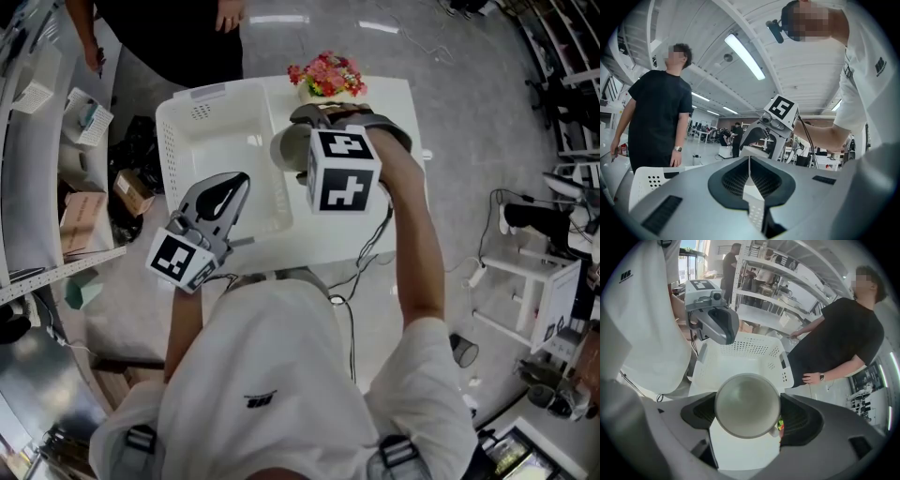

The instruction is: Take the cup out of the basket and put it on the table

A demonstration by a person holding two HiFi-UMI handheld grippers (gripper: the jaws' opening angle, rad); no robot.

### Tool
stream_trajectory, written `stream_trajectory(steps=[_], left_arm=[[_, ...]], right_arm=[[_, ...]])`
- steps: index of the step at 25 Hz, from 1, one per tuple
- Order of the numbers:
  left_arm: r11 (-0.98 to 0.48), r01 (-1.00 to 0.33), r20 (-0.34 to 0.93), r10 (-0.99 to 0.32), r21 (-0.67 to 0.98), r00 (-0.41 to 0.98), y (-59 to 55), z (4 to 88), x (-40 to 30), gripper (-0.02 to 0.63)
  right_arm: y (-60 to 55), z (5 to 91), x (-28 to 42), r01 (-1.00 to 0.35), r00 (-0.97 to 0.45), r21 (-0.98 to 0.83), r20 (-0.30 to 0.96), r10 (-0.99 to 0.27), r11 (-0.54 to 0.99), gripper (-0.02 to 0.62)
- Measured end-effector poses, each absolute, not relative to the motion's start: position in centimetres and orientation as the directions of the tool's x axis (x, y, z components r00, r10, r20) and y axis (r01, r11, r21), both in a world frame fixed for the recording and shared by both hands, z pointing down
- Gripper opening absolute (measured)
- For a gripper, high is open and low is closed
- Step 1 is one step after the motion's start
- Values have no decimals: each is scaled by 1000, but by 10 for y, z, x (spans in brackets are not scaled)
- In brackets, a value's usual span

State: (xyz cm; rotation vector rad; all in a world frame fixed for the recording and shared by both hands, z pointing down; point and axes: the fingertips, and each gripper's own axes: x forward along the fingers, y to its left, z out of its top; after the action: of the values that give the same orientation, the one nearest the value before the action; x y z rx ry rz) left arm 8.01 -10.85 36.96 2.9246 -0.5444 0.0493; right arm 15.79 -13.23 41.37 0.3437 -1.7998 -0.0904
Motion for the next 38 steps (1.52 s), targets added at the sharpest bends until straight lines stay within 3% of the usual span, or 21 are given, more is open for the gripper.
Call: stream_trajectory(steps=[38], left_arm=[[-969, -184, 91, -171, 165, 981, -90, 388, 170, 20]], right_arm=[[-78, 504, 260, -464, -216, 60, 960, -178, 884, 420]])
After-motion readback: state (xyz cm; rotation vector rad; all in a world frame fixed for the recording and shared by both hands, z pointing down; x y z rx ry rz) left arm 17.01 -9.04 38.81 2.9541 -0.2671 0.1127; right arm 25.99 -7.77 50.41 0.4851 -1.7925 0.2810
